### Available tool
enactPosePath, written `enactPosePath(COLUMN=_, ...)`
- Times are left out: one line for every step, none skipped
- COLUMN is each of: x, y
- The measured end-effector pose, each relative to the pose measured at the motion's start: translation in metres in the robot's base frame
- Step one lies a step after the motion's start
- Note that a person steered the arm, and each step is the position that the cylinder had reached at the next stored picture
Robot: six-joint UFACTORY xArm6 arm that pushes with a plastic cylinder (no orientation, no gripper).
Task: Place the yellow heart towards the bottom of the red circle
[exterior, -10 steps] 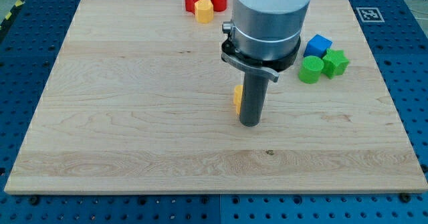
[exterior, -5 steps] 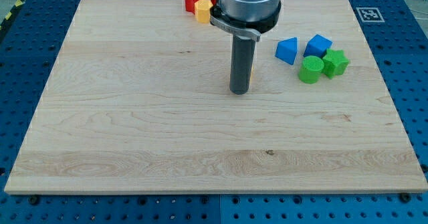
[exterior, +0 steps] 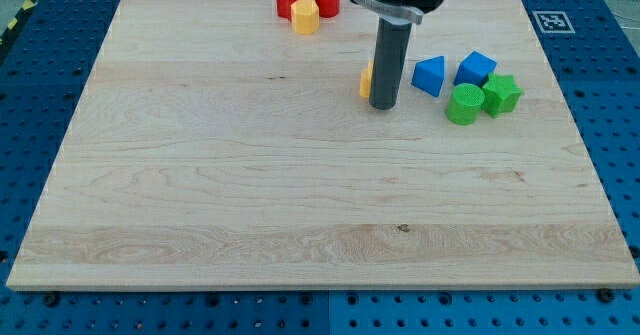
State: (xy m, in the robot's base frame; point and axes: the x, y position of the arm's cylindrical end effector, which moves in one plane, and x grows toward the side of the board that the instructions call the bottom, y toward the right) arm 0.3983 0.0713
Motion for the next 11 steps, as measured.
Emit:
enactPosePath(x=-0.015, y=-0.005)
enactPosePath(x=-0.029, y=-0.013)
enactPosePath(x=-0.045, y=-0.021)
enactPosePath(x=-0.065, y=-0.026)
enactPosePath(x=-0.07, y=-0.019)
enactPosePath(x=-0.074, y=-0.018)
enactPosePath(x=-0.097, y=-0.018)
enactPosePath(x=-0.111, y=-0.019)
enactPosePath(x=-0.114, y=-0.013)
enactPosePath(x=-0.114, y=0.012)
enactPosePath(x=-0.13, y=0.009)
